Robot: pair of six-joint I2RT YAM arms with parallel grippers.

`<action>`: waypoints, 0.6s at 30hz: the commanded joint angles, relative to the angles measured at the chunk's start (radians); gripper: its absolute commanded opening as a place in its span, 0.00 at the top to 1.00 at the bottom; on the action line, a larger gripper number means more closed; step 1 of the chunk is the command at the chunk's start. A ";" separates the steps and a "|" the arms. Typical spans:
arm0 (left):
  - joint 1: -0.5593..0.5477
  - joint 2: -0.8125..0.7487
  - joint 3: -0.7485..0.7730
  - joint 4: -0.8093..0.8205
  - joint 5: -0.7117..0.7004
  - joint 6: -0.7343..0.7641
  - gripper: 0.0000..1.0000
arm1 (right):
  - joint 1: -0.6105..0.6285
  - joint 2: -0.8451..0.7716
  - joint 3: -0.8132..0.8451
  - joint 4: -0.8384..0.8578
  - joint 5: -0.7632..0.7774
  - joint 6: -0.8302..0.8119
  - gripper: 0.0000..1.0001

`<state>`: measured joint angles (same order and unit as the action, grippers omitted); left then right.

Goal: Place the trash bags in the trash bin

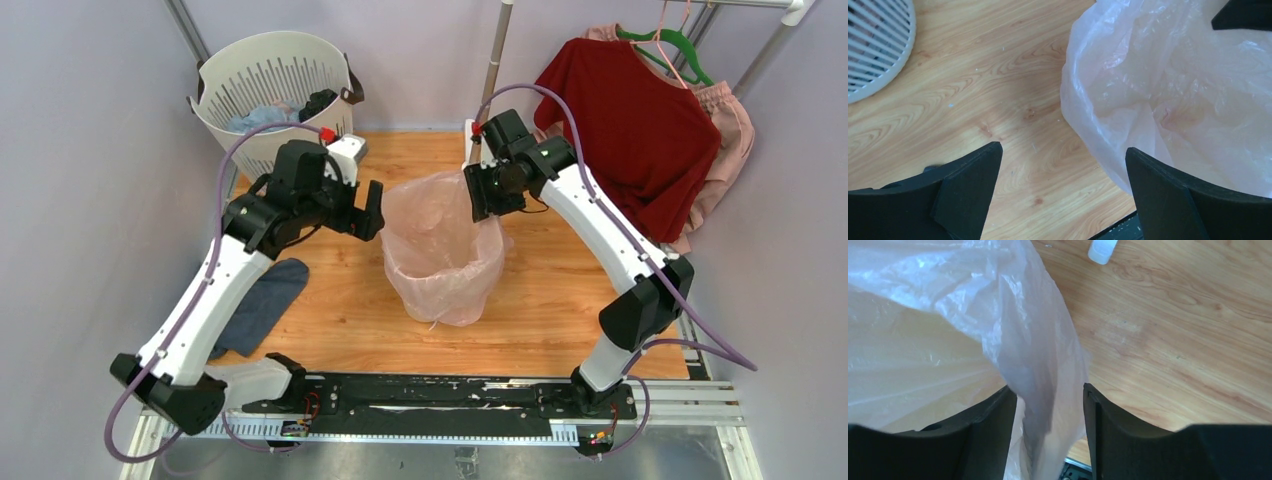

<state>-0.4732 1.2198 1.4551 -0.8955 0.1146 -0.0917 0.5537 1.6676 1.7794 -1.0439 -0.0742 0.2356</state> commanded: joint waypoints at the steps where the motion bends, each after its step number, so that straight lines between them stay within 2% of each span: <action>1: 0.007 -0.126 -0.068 0.087 -0.076 -0.059 0.00 | -0.007 -0.052 0.104 -0.097 0.070 -0.056 0.43; 5: 0.007 -0.196 -0.066 0.096 -0.108 -0.082 0.00 | 0.019 -0.103 0.175 -0.139 0.119 -0.100 0.43; 9: 0.007 -0.248 -0.099 0.096 -0.162 -0.128 0.00 | 0.171 -0.082 0.305 -0.213 0.127 -0.160 0.42; 13: 0.007 -0.317 -0.225 0.164 -0.187 -0.213 0.00 | 0.387 0.030 0.495 -0.314 0.256 -0.172 0.42; 18: 0.007 -0.432 -0.394 0.251 -0.221 -0.344 0.00 | 0.499 0.131 0.629 -0.353 0.248 -0.145 0.44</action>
<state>-0.4725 0.8574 1.1534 -0.7261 -0.0540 -0.3077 1.0046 1.7306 2.3512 -1.2869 0.1253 0.0994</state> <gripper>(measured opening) 0.997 0.568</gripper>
